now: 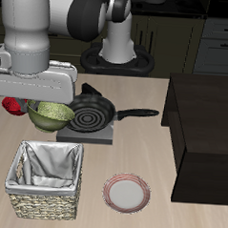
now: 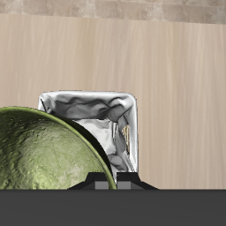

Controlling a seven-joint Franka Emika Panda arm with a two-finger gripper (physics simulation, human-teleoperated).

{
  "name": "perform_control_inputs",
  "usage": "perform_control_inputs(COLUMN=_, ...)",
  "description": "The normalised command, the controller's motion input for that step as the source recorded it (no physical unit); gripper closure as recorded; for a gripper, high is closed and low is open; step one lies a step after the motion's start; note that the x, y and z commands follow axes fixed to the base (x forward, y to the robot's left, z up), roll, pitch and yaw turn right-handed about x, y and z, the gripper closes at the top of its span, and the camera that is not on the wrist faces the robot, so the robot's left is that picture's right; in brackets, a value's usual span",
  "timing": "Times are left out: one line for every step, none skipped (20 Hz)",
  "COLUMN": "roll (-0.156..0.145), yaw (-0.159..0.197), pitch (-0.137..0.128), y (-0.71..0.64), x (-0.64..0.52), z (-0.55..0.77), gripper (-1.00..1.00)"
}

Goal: Place the green bowl in the basket

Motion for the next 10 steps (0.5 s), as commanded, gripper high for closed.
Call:
perform_control_inputs(roll=-0.015, yaw=-0.009, pitch=0.036, y=-0.18, x=0.03, z=-0.25, gripper=1.0)
perform_control_inputs(roll=-0.019, yaw=0.011, pitch=0.018, y=-0.12, x=0.02, z=-0.24, gripper=1.0)
perform_control_inputs(roll=-0.052, yaw=-0.057, pitch=0.073, y=-0.41, x=0.07, z=-0.46, gripper=1.0)
perform_control_inputs(roll=0.002, yaw=0.019, pitch=0.035, y=-0.06, x=0.0, z=-0.25, gripper=1.0)
perform_control_inputs(roll=0.017, yaw=-0.026, pitch=0.049, y=-0.05, x=0.01, z=-0.32, gripper=1.0)
perform_control_inputs(roll=-0.011, yaw=0.02, pitch=0.008, y=0.04, x=0.05, z=-0.23, gripper=1.0)
perform_control_inputs(roll=0.012, yaw=0.004, pitch=0.024, y=0.02, x=0.07, z=-0.19, gripper=1.0)
perform_control_inputs(roll=0.004, yaw=-0.034, pitch=0.036, y=-0.02, x=0.07, z=-0.2, gripper=1.0)
perform_control_inputs(roll=0.023, yaw=-0.052, pitch=0.087, y=-0.08, x=0.02, z=-0.62, gripper=1.0)
perform_control_inputs(roll=-0.043, yaw=0.033, pitch=0.024, y=-0.05, x=0.08, z=-0.26, gripper=1.0)
